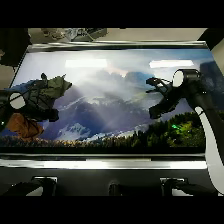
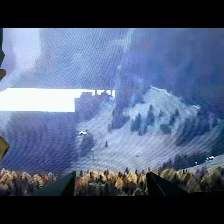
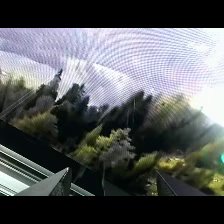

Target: Fold the shirts.

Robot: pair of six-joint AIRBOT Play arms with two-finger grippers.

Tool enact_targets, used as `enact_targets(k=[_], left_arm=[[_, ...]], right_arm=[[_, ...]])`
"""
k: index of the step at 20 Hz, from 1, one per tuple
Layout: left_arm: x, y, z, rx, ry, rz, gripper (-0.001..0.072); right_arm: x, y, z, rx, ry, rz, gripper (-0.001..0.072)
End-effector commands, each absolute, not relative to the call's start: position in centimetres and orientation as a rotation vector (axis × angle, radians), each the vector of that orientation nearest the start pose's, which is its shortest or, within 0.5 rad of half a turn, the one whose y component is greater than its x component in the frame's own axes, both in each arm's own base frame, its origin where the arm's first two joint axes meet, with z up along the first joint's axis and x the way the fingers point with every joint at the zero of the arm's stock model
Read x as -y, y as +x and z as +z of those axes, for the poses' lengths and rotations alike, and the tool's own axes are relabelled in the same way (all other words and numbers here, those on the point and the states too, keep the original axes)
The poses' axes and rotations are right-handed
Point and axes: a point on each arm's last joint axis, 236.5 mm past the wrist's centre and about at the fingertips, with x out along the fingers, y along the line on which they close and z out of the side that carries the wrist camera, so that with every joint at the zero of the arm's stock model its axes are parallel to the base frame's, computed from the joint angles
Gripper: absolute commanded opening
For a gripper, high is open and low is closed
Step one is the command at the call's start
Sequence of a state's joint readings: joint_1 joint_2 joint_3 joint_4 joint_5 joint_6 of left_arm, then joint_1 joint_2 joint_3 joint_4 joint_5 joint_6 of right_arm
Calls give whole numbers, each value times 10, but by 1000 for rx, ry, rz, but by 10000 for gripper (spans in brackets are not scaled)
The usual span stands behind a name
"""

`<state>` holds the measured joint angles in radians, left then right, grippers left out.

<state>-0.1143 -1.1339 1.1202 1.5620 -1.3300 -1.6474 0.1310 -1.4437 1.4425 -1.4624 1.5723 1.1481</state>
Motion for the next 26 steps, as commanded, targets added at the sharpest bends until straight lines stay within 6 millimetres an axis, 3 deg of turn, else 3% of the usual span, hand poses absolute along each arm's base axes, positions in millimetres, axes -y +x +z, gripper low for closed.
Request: enact_targets(k=[1, 17, 21, 22, 23, 25, 26], left_arm=[[40, 327, 36, -1345, 6, -52, 536], [41, 333, 36, -1322, 0, -52, 536], [44, 357, 44, -1215, -10, -60, 537], [44, 365, 48, -1175, -10, -61, 570], [31, 371, 57, -1151, 34, -26, 720], [-37, 375, 93, -1120, 127, 165, 720], [-71, 375, 110, -1092, 79, 263, 720]], right_arm=[[-73, 352, 26, -1512, -348, 519, 607], [-73, 353, 26, -1508, -348, 518, 607], [-72, 381, 27, -1398, -365, 479, 610], [-71, 391, 28, -1358, -379, 467, 642], [-68, 406, 30, -1299, -408, 446, 700], [-62, 420, 33, -1243, -442, 413, 699], [-60, 418, 32, -1256, -445, 413, 699]])
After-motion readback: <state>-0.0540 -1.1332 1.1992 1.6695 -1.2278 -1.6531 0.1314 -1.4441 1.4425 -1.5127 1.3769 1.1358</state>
